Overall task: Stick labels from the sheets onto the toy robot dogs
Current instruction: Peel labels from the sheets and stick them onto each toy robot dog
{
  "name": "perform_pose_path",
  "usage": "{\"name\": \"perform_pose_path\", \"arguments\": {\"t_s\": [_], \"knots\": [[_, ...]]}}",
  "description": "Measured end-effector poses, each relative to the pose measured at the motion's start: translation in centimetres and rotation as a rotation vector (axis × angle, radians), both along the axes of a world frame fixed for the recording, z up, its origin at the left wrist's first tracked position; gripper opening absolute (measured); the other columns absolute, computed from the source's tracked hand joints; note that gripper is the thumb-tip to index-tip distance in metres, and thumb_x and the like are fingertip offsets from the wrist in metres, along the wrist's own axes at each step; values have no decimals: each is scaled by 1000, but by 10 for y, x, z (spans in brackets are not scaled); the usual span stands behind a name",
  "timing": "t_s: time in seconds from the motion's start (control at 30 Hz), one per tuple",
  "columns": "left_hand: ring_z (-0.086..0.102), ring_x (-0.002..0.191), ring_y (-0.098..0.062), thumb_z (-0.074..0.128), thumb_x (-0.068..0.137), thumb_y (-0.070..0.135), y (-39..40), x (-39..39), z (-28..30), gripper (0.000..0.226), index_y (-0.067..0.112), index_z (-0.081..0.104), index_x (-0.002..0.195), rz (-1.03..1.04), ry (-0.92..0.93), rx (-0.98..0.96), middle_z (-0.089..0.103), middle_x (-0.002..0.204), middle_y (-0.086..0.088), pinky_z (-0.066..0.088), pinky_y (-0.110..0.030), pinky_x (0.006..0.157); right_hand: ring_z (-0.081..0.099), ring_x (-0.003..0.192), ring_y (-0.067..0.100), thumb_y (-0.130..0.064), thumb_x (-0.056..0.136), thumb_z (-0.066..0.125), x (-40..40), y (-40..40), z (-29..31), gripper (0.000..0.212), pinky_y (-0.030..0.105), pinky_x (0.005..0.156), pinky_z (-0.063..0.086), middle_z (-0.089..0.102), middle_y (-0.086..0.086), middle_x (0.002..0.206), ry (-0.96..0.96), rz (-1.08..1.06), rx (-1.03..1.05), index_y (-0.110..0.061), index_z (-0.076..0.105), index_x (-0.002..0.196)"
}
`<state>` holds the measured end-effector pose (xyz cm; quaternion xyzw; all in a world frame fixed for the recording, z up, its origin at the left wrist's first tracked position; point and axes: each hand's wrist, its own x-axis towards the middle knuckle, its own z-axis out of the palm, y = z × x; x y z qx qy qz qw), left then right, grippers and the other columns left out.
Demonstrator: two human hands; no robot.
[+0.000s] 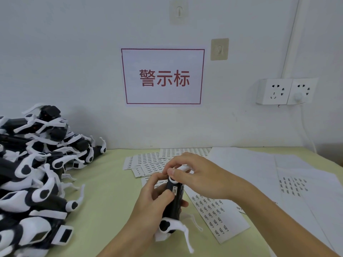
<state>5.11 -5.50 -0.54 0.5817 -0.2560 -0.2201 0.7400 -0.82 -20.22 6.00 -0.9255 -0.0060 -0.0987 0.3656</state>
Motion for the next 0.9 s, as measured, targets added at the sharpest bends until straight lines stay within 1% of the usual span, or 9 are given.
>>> {"name": "perform_pose_path", "arguments": {"t_s": [0.1, 0.2, 0.27, 0.43, 0.5, 0.57, 0.7, 0.8, 0.9], "knots": [[71, 75, -38, 61, 69, 15, -1, 0, -1, 27, 21, 65, 95, -9, 33, -25, 71, 88, -14, 52, -36, 56, 51, 106, -7, -44, 98, 51, -1, 0, 0, 17, 23, 94, 41, 56, -21, 107, 8, -7, 10, -39, 67, 101], [72, 73, -37, 63, 78, 12, -2, 1, -2, 20, 22, 64, 94, 5, 10, -27, 71, 88, -14, 52, -36, 55, 51, 100, -11, -39, 99, 51, -1, 2, 1, 20, 14, 84, 40, 58, -25, 100, 2, 29, 2, -32, 69, 103], [72, 75, -36, 60, 72, 13, -1, 2, -4, 25, 24, 63, 94, -2, 1, -27, 72, 89, -13, 53, -37, 57, 50, 98, -13, -38, 99, 51, -1, 3, 1, 21, 13, 81, 39, 55, -33, 100, 1, 38, 7, -29, 70, 103], [71, 75, -38, 61, 68, 13, -2, 0, -5, 24, 23, 63, 90, -24, 35, -66, 71, 87, -10, 52, -38, 59, 51, 104, -12, -42, 98, 52, 0, -1, 0, 16, 21, 90, 41, 57, -29, 102, 13, 16, 31, -39, 68, 100], [71, 75, -38, 66, 71, 17, -1, 0, -5, 22, 22, 65, 92, -22, 33, -71, 71, 88, -11, 52, -38, 59, 50, 102, -14, -42, 98, 51, 0, -1, -1, 17, 17, 86, 39, 56, -33, 100, 8, 24, 14, -38, 68, 100], [71, 78, -39, 69, 73, 19, -1, 0, -4, 22, 22, 66, 94, -31, 12, -75, 72, 91, -11, 54, -40, 61, 50, 100, -14, -42, 98, 51, 0, -1, 0, 19, 14, 82, 39, 57, -31, 99, 5, 30, 0, -37, 69, 101], [72, 89, -41, 70, 76, 16, 2, 0, -4, 25, 23, 67, 100, -81, -24, -85, 72, 100, -13, 57, -36, 68, 51, 101, -14, -43, 98, 51, -2, -5, 2, 19, 14, 83, 39, 57, -30, 101, 7, 18, -12, -38, 69, 102], [71, 96, -41, 67, 76, 11, 3, 3, -5, 29, 23, 68, 103, -127, -25, -83, 71, 106, -15, 58, -37, 72, 56, 102, -11, -44, 99, 50, -2, -7, 3, 19, 20, 91, 44, 60, -35, 103, 17, 18, -35, -41, 68, 105], [70, 102, -37, 67, 76, 12, 4, 4, -6, 31, 24, 69, 104, -137, -45, -60, 72, 109, -16, 57, -37, 77, 58, 104, -9, -48, 98, 48, -2, -9, 4, 22, 27, 97, 46, 65, -32, 104, 18, -4, -46, -42, 68, 107]]}}
